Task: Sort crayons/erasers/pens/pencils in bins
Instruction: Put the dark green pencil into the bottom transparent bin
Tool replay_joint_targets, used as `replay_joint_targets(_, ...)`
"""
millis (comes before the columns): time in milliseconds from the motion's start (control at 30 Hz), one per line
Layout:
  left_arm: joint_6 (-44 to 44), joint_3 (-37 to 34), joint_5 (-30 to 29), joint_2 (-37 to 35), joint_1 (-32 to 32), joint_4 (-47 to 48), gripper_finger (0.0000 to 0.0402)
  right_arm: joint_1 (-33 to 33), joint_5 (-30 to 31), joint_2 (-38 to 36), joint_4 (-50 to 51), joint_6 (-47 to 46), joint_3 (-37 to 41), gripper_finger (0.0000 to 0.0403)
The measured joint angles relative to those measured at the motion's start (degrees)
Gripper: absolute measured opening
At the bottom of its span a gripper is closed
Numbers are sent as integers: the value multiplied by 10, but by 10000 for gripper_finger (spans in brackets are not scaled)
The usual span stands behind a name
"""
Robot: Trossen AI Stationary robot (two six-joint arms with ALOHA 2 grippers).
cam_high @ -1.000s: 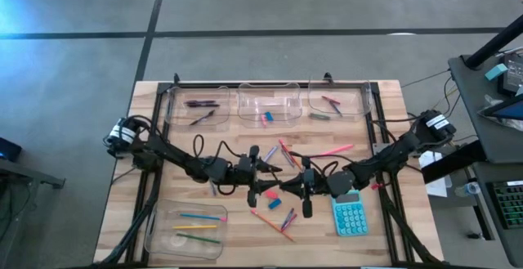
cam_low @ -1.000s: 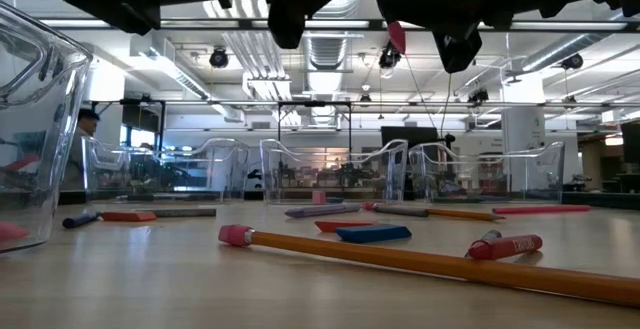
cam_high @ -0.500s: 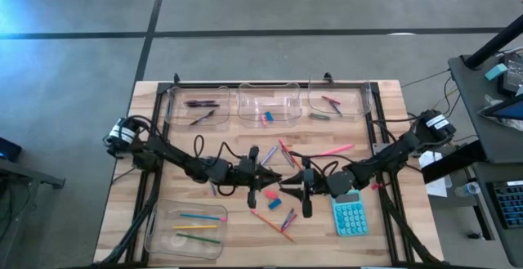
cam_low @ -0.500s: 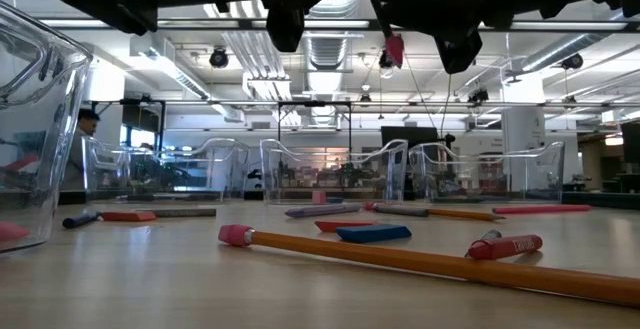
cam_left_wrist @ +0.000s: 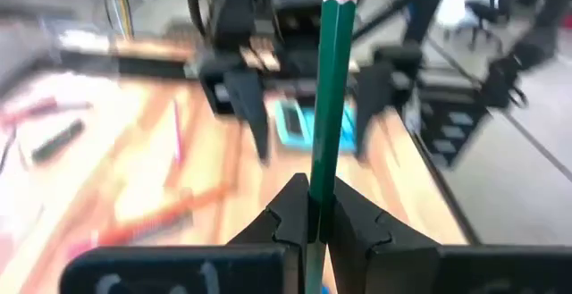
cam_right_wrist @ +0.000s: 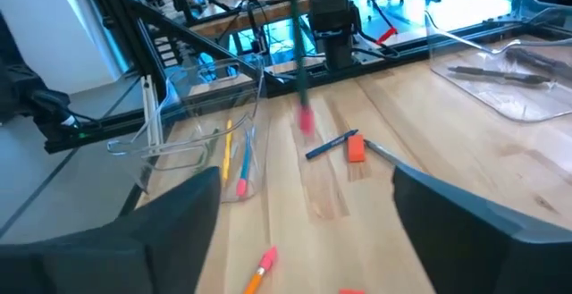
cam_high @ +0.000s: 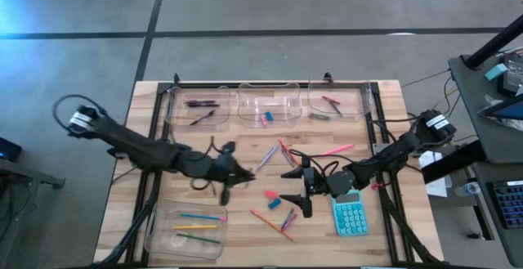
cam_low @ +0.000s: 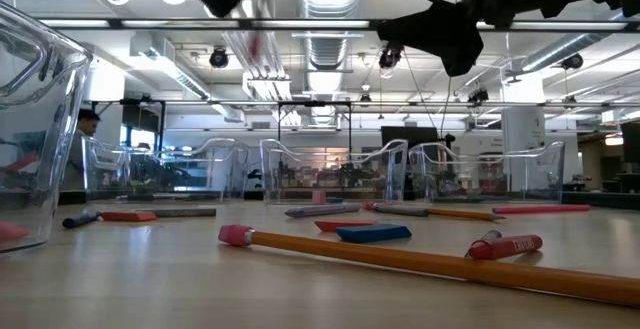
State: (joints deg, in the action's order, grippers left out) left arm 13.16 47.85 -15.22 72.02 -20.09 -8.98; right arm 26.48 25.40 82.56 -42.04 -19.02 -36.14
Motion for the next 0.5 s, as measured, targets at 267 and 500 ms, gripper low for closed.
replay_joint_targets(267,179,99,8,-93,-122,375,9,1,-4,0,0,-1,0,370)
replay_joint_targets(500,241,208,8,-22,-235,501,9,1,-4,0,2,-7,0,370)
